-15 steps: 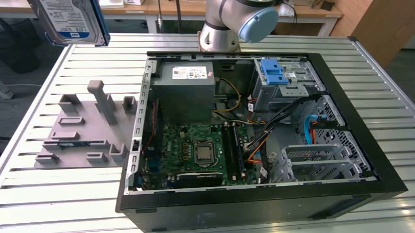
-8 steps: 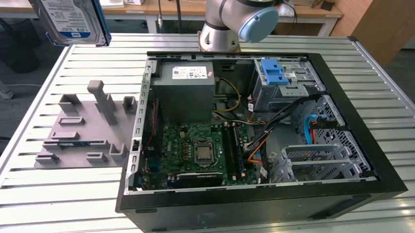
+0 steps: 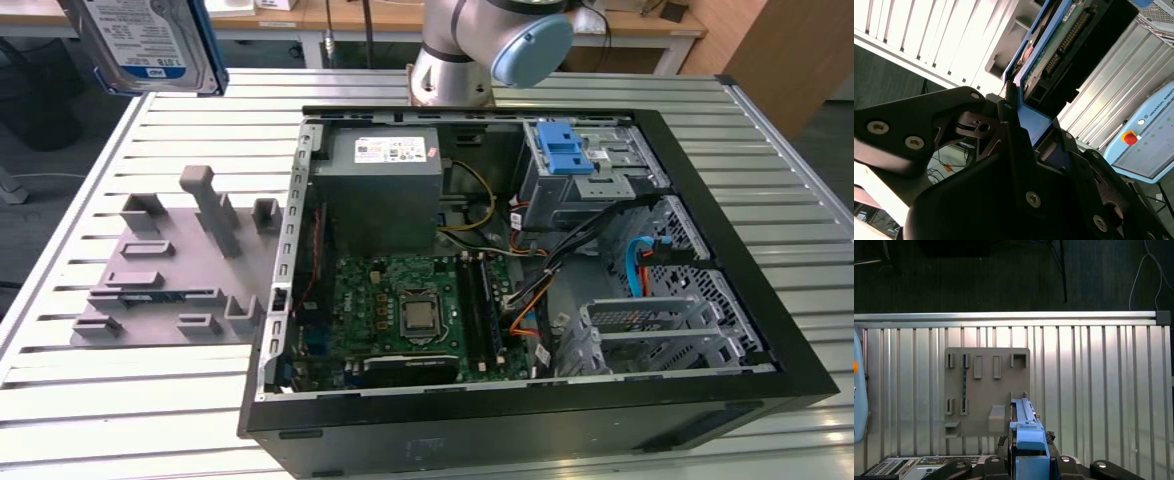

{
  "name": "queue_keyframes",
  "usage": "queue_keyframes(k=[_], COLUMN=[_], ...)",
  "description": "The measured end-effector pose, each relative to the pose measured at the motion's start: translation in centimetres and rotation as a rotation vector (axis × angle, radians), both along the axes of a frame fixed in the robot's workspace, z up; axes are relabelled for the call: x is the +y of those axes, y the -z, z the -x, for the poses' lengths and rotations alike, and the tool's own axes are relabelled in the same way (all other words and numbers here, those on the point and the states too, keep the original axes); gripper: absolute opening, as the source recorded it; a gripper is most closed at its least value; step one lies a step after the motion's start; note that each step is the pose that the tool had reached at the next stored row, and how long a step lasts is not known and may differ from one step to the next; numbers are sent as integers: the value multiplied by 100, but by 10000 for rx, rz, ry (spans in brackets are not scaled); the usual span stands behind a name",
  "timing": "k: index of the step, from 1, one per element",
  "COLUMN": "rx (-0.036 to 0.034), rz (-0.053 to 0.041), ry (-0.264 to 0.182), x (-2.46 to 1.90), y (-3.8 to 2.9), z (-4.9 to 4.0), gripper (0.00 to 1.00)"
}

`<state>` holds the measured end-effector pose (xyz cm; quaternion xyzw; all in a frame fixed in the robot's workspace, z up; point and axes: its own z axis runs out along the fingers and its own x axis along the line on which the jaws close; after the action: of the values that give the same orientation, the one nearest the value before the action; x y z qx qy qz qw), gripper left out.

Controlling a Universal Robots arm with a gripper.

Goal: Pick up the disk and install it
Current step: 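Pick up the disk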

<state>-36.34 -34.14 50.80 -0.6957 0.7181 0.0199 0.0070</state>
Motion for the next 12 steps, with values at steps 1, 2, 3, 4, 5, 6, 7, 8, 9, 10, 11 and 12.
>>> queue_keyframes(k=[1, 2, 3, 4, 5, 6, 7, 8, 9, 10, 11, 12], rx=[0, 0, 1, 1, 1, 0, 0, 0, 1, 0, 0, 1], rz=[0, 0, 0, 0, 0, 0, 0, 0, 0, 0, 0, 0], ry=[0, 0, 0, 0, 0, 0, 0, 0, 0, 0, 0, -1], x=[0, 0, 0, 0, 0, 0, 0, 0, 0, 0, 0, 0], y=[0, 0, 0, 0, 0, 0, 0, 0, -1, 0, 0, -1], z=[-2, -4, -8, -11, -13, -14, -16, -17, -19, -20, -22, -26], gripper=[36, 36, 36, 36, 36, 36, 36, 36, 36, 36, 36, 36])
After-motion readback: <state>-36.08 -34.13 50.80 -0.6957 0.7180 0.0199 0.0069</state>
